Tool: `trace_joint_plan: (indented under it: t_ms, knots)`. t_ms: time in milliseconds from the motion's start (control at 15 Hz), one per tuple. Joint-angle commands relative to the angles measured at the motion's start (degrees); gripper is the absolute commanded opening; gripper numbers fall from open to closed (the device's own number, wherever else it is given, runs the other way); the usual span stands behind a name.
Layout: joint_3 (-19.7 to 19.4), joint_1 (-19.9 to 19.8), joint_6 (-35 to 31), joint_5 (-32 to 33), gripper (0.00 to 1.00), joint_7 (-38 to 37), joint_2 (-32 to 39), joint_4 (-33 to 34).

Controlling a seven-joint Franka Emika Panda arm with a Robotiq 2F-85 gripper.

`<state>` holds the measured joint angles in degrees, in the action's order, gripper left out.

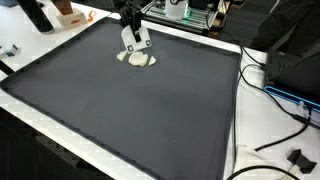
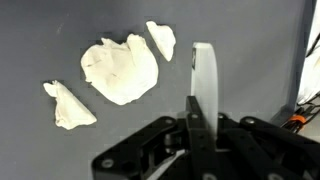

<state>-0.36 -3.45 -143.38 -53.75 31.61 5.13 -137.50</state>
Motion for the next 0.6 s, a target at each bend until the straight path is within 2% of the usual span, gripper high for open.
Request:
trace_joint_plan:
  t_ms: [0, 267, 533]
  knots:
    - [0.27, 1.30, -3.58, 1.88, 0.01, -6.88, -3.33, -3.32]
    - [0.77, 2.64, -6.77, 6.24, 0.01, -15.20, -5.63, -5.28]
    - [1.13, 3.49, -7.83, 15.35, 0.01, -26.24, -7.66, -6.85]
